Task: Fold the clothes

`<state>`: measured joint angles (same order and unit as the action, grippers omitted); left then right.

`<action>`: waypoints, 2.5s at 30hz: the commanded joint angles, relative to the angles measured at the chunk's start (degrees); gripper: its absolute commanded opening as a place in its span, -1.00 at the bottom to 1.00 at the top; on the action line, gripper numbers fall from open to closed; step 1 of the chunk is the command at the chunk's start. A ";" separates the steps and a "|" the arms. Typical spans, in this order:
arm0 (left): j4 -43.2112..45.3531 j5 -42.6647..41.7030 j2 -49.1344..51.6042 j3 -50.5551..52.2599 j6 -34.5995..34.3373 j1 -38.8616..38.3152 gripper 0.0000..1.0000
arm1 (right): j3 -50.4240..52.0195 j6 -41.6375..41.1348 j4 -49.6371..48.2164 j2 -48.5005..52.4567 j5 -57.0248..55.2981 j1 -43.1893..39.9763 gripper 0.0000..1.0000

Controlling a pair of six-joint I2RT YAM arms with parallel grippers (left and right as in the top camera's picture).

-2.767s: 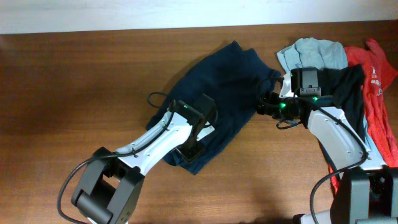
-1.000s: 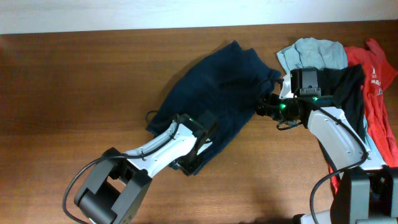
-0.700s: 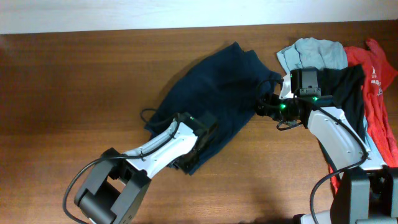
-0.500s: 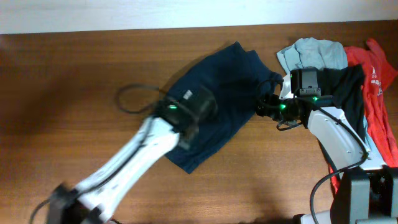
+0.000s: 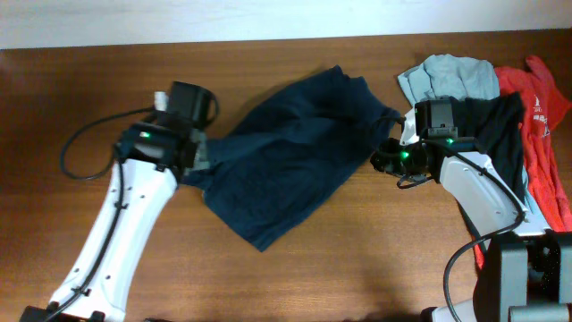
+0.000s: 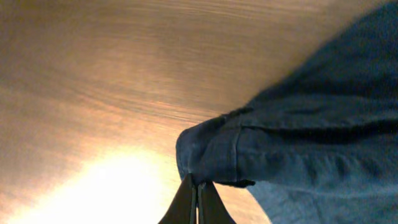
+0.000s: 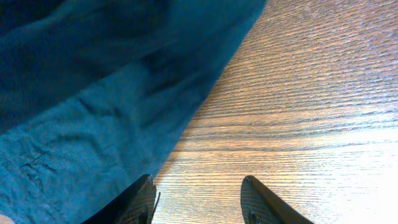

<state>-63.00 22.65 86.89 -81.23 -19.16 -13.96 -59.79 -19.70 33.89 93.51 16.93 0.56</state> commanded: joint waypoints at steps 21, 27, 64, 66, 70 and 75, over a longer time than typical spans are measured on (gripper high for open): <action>5.60 1.64 8.02 1.33 -4.37 16.85 -0.99 | 0.76 4.31 -6.43 0.50 13.97 1.42 -0.67; 5.57 1.62 8.02 1.33 -4.35 16.85 -1.00 | 0.74 -0.96 -18.51 2.36 10.78 10.54 -0.32; 5.31 1.60 8.02 1.33 -0.90 16.74 -0.99 | 0.72 -14.58 -31.74 12.13 4.96 12.94 0.10; 5.35 1.60 8.02 1.33 -0.92 16.74 -0.99 | 0.72 -14.58 -31.71 12.35 5.07 12.98 0.10; 5.33 1.60 8.02 1.33 -0.92 16.74 -0.99 | 0.74 -14.60 -31.04 13.81 5.53 13.77 0.08; 5.33 1.60 8.02 1.33 -0.92 16.74 -0.99 | 0.74 -14.56 -34.07 14.64 7.13 15.34 -0.15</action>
<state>-57.65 23.00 94.74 -80.44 -20.60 2.66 -58.96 -34.41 1.15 107.79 23.27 15.31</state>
